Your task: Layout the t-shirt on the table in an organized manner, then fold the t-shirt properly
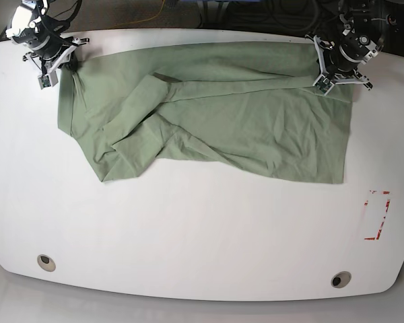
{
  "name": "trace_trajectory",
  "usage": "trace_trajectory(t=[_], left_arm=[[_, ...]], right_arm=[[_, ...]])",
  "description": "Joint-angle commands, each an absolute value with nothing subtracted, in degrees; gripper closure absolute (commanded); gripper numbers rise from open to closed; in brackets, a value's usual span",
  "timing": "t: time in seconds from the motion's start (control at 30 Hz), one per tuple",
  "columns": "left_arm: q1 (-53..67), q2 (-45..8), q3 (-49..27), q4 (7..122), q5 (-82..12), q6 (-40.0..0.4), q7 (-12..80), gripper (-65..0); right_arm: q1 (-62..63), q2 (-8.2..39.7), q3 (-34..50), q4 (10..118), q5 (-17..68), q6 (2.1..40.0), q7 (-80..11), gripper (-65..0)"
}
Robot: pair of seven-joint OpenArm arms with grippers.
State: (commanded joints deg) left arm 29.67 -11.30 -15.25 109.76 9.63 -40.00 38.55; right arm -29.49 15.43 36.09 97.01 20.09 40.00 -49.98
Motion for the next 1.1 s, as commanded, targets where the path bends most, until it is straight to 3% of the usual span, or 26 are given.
trace_trajectory(t=[0.6,1.1], left_arm=[[19.4,-12.5,-20.5,109.8,9.5,-40.0,38.5,-2.9],[23.9,-12.4,-19.9,110.5,9.2,-40.0,38.5,-2.9]], right_arm=[[-29.6,15.4,36.1,97.0,20.2,40.0,-50.0,-2.5],[-29.5,15.2,36.1,97.0,20.2,40.0,-50.0,-2.4]])
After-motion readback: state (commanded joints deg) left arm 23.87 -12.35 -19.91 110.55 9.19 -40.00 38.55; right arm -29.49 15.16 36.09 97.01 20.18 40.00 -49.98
